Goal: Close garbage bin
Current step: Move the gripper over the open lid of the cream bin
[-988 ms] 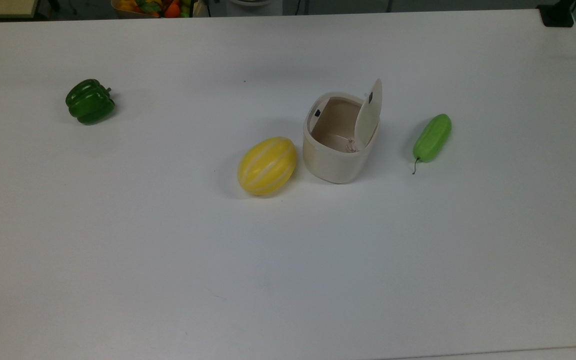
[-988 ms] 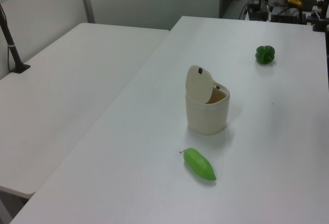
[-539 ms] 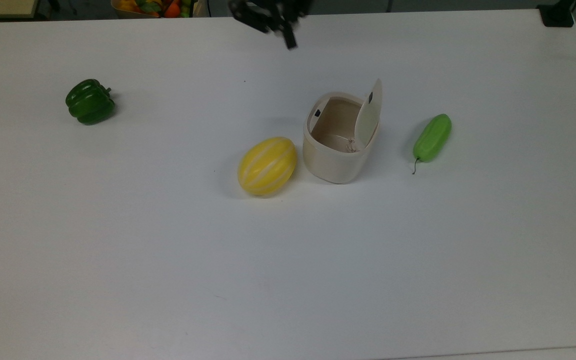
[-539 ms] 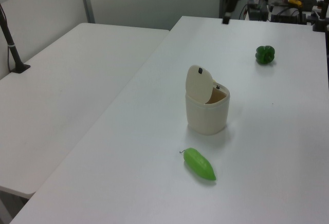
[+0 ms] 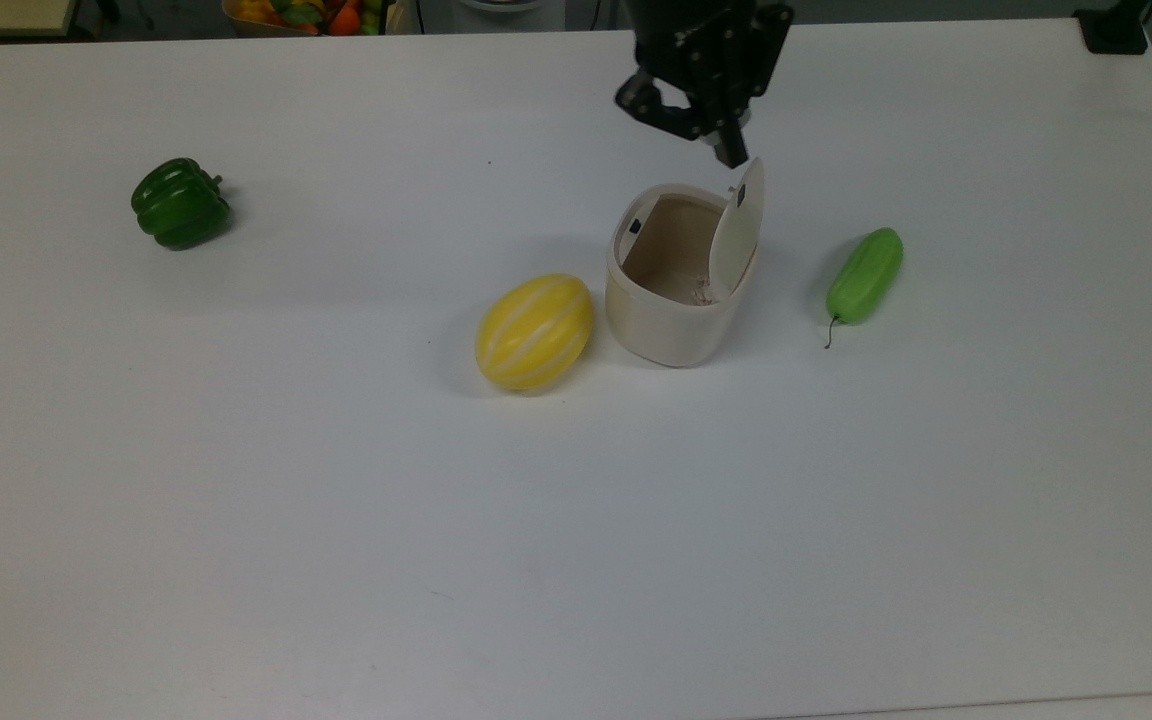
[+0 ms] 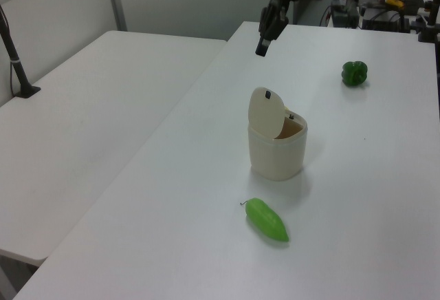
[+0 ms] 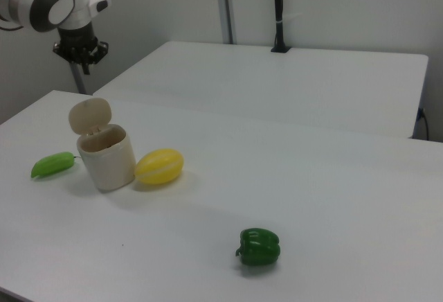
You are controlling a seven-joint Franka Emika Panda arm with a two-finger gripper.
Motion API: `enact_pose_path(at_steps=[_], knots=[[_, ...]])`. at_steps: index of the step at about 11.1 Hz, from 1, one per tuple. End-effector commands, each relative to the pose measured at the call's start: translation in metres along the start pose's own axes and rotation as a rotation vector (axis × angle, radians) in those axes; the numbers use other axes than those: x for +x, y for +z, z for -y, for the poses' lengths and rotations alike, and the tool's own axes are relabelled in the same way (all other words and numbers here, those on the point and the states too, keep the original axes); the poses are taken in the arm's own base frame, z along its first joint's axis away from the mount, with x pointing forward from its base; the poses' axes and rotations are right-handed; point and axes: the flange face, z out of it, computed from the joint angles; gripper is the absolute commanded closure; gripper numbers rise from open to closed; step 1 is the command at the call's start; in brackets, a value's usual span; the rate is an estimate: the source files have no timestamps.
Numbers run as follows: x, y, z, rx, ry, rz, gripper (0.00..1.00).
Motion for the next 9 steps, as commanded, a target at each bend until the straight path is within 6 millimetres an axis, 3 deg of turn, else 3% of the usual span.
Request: enact_pose_path(at_steps=[1,5,9], knots=[[0.006,0.04,0.011,0.026,-0.071,0.033,1.0],[0.0,0.078,0.006,0.023,-0.154,0.101,1.0],[-0.01,0.081,0.002,0.0,-0.223,0.185,1.0]])
